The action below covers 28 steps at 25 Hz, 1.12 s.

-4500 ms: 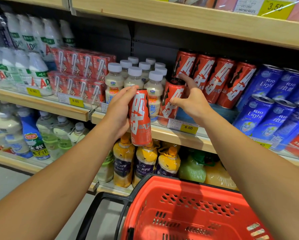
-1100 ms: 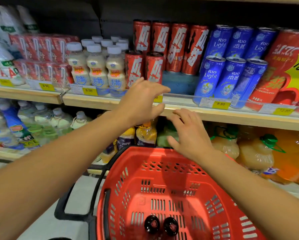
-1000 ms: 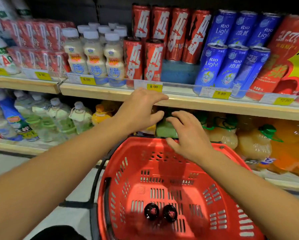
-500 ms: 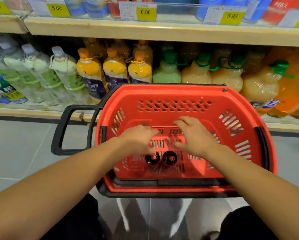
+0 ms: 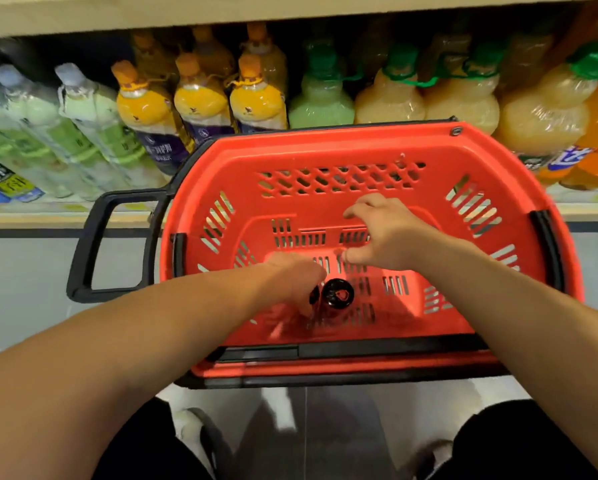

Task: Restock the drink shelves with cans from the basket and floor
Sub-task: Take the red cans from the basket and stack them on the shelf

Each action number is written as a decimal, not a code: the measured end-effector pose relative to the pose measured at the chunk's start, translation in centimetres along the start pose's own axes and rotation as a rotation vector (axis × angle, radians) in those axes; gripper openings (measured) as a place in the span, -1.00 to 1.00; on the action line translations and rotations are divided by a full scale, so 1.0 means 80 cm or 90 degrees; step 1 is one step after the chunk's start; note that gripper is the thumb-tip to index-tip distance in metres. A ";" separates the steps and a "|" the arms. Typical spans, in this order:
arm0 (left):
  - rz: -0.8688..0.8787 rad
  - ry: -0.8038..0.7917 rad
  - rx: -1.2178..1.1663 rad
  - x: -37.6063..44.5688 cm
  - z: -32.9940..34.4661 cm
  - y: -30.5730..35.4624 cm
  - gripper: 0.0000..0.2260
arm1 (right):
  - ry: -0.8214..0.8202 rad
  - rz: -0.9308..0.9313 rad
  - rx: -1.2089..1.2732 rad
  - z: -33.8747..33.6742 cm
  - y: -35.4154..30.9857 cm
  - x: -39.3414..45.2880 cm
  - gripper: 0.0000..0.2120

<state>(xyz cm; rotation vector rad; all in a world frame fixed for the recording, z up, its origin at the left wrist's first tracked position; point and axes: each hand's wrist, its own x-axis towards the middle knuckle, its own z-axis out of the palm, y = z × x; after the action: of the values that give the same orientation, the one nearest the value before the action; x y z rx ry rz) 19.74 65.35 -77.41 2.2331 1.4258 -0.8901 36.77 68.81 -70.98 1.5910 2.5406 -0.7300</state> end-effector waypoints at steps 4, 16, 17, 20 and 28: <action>-0.026 0.055 -0.045 0.004 -0.010 -0.019 -0.61 | 0.004 -0.008 0.006 0.001 0.007 0.005 -0.34; 0.038 0.472 -0.853 -0.090 -0.081 -0.090 -0.60 | 0.022 0.010 0.034 -0.002 0.026 0.013 -0.48; 0.052 0.493 -0.942 -0.093 -0.082 -0.090 -0.61 | 0.017 0.010 0.033 0.000 0.026 0.012 -0.48; 0.122 0.522 -1.184 -0.102 -0.093 -0.085 -0.65 | 0.007 0.008 0.040 0.003 0.025 0.010 -0.47; 0.039 0.463 -1.487 -0.094 -0.103 -0.074 -0.49 | -0.103 -0.104 0.030 0.033 -0.005 0.013 -0.47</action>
<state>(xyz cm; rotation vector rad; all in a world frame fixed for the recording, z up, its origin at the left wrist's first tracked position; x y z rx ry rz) 14.80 67.65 -66.02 0.4859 1.1029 1.3000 35.41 68.44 -73.46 1.2885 2.5727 -0.9008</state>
